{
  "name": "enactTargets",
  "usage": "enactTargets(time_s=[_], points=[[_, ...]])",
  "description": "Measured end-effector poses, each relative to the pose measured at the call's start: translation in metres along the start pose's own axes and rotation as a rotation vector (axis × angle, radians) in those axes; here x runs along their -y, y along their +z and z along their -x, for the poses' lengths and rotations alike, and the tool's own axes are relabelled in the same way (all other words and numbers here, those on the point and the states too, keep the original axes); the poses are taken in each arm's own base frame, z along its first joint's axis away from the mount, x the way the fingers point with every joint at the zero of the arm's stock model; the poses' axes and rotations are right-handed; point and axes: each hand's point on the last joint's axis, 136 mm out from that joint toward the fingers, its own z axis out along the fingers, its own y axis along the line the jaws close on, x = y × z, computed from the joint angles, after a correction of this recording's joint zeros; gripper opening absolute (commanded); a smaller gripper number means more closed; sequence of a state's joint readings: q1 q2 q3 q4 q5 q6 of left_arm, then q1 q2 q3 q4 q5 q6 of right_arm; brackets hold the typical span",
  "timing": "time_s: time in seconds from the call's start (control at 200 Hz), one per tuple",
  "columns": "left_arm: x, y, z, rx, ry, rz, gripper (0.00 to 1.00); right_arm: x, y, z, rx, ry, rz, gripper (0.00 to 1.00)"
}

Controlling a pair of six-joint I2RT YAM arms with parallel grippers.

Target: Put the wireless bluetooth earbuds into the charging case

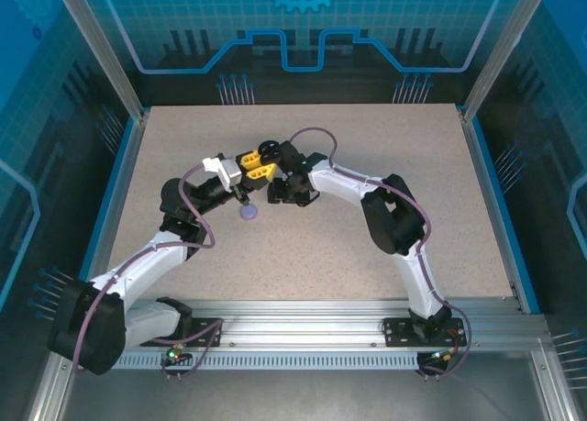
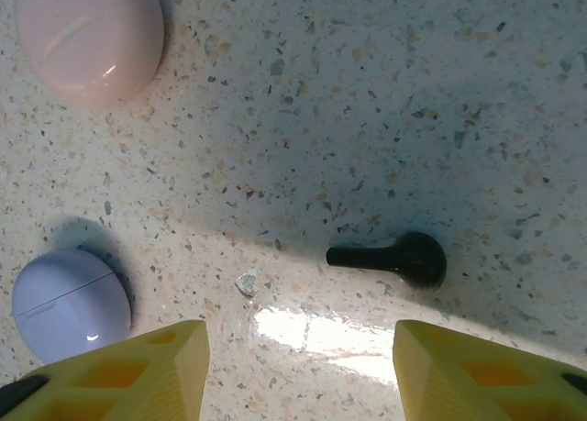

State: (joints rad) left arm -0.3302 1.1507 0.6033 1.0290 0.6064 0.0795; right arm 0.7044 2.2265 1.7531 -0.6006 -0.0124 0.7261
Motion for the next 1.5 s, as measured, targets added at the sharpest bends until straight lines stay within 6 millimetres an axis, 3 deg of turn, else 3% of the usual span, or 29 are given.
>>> enactTargets(time_s=[0.195,0.385,0.925,1.086,1.206,1.501], points=[[0.0,0.0,0.0,0.0,0.002,0.0,0.0,0.009,0.012,-0.003,-0.024,0.02,-0.016,0.56],[0.0,0.0,0.0,0.0,0.002,0.0,0.0,0.01,0.012,-0.001,-0.027,0.03,-0.007,0.55],[0.0,-0.001,0.004,0.004,0.009,0.006,0.0,0.001,0.011,0.026,0.007,0.041,0.002,0.54],[0.0,-0.001,0.003,0.001,0.007,0.008,0.0,0.007,0.021,0.026,-0.009,0.033,-0.033,0.54],[0.0,-0.001,0.003,0.001,0.008,0.008,0.0,0.007,0.018,0.027,-0.008,0.027,-0.045,0.53],[0.0,-0.001,0.003,0.0,0.01,0.008,0.0,0.01,0.022,0.028,-0.006,-0.101,-0.125,0.53]])
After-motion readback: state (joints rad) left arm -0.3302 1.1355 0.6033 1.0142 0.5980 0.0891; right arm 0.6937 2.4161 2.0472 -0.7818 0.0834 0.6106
